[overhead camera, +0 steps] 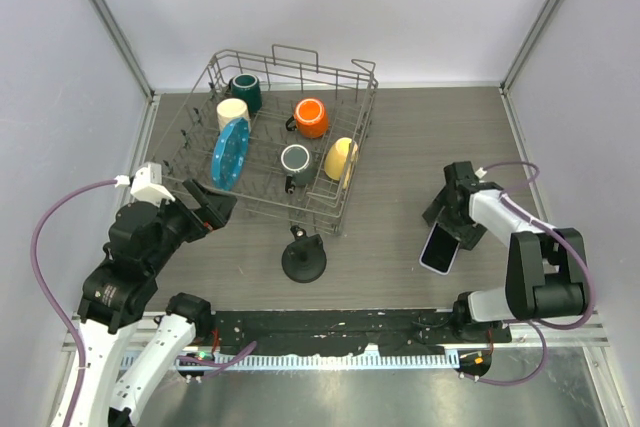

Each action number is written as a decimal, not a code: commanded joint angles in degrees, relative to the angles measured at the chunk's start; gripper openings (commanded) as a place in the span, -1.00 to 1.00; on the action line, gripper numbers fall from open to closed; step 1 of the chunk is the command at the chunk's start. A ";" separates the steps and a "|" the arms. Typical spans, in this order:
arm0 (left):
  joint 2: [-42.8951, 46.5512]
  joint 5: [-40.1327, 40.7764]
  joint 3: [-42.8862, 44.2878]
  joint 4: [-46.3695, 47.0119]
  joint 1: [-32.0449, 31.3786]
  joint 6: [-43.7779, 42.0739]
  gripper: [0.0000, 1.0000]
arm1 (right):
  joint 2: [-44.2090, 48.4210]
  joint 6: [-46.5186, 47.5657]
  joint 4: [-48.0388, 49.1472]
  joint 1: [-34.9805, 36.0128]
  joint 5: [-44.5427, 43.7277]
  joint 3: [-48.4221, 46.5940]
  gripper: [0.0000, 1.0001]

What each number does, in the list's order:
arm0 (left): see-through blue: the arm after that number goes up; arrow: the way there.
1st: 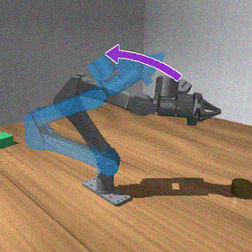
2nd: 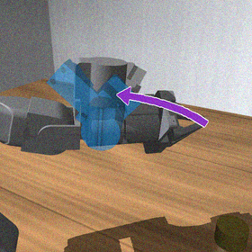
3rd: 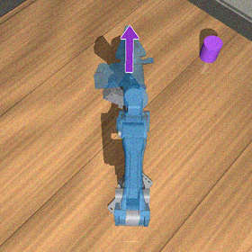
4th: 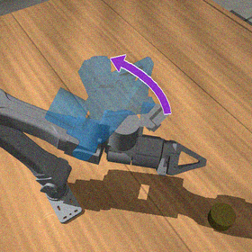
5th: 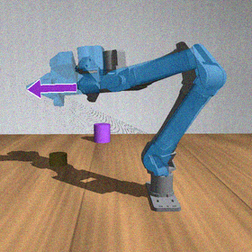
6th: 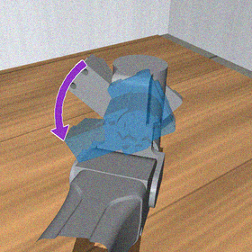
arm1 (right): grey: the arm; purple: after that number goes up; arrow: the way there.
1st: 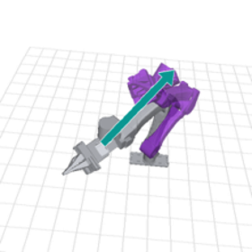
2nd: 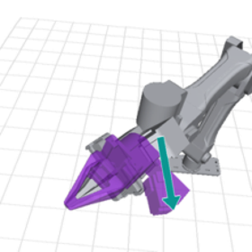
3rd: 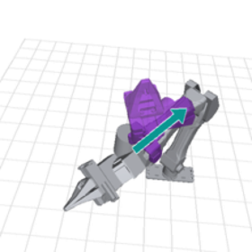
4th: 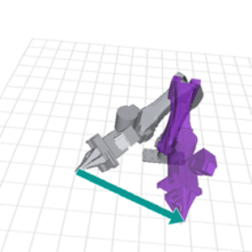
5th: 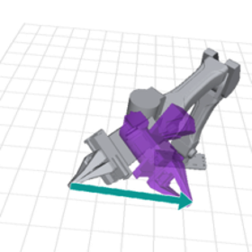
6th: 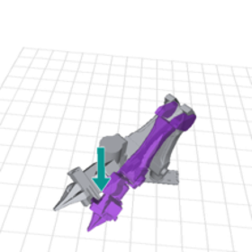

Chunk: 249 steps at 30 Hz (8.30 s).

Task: Place the phone on the phone stand

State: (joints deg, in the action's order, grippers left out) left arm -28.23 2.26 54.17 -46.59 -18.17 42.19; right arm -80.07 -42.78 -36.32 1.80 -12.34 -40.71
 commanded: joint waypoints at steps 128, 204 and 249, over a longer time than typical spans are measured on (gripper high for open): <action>0.36 -15.80 0.84 -4.83 -0.11 -4.93 0.95 | -2.29 2.97 7.83 22.02 -0.23 0.45 -0.99; 1.68 -30.65 0.94 3.70 -0.20 -0.10 0.40 | 1.68 16.85 24.53 79.41 -9.72 -39.62 -0.99; 4.76 -57.54 -8.65 35.95 -0.28 10.36 -1.00 | 10.02 13.52 26.20 69.74 27.62 -25.74 0.33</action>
State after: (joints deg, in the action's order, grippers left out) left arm -24.93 -49.17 43.90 -22.57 -18.26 48.77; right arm -71.00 -27.35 -16.34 71.22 4.73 -68.51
